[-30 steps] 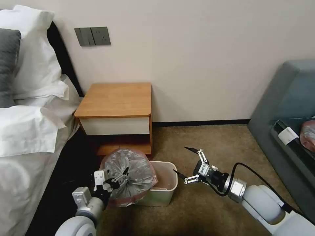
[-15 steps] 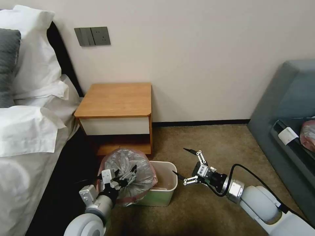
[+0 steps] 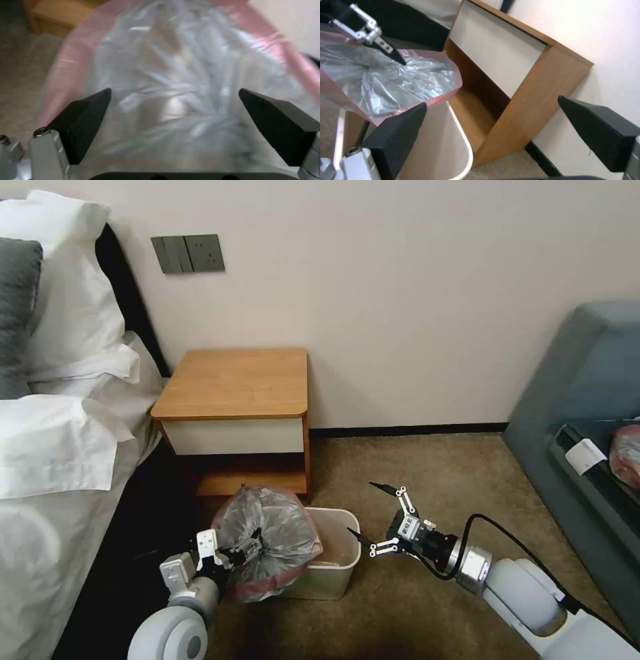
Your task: Pick up the garbage bag from the table and place it over the trash can.
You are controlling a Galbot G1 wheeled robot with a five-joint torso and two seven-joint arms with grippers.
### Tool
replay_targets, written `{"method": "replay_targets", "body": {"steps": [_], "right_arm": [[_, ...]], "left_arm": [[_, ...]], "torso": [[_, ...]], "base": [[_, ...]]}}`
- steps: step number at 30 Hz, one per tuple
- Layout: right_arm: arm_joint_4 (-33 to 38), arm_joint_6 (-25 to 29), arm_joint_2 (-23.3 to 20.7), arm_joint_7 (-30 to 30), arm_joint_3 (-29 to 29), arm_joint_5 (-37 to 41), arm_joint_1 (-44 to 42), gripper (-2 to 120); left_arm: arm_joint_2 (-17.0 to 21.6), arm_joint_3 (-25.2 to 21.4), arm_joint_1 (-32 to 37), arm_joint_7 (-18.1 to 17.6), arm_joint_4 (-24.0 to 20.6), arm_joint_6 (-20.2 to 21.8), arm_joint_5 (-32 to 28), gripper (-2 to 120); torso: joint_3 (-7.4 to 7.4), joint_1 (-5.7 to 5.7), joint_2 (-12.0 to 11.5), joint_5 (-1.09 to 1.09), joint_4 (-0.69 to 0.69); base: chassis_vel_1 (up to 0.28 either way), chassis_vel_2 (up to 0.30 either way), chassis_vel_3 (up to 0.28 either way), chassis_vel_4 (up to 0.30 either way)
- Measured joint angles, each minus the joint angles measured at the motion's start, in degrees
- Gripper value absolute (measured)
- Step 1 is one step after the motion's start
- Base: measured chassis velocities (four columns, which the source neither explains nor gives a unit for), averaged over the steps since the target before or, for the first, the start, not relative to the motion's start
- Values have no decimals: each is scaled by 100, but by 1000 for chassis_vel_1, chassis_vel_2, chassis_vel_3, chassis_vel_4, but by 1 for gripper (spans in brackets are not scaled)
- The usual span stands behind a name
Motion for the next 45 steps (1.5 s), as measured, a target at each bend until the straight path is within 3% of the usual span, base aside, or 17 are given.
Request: {"method": "replay_targets", "body": {"steps": [6,15,23,26,29,33,45], "right_arm": [[-27,8,38,2,-51,-11,15,100],[-31,5,57,9,-88,-26,20,100],[-34,9,102,14,-49,-65,-55,100],[-34,24,105,14,-13,-83,-100,100],[-34,38,98,14,11,-86,-113,100],[-34,51,94,14,22,-94,-112,100],[-39,83,115,12,12,-113,-106,100]], "left_arm": [[-18,3,-21,30,-64,-5,-40,95],[-30,-78,-185,25,176,-64,121,93],[-4,-97,-522,32,470,385,141,87],[16,-97,-559,225,526,549,220,84],[39,-97,-557,510,542,690,397,79],[40,-111,-631,720,592,882,608,59],[7,-125,-587,693,607,852,756,19]], "torso": [[0,0,0,0,0],[0,0,0,0,0],[0,0,0,-1,0],[0,0,0,-1,0],[0,0,0,0,0],[0,0,0,0,0],[0,0,0,0,0]], "base": [[0,0,0,0],[0,0,0,0],[0,0,0,0],[0,0,0,0],[0,0,0,0],[0,0,0,0],[0,0,0,0]]}}
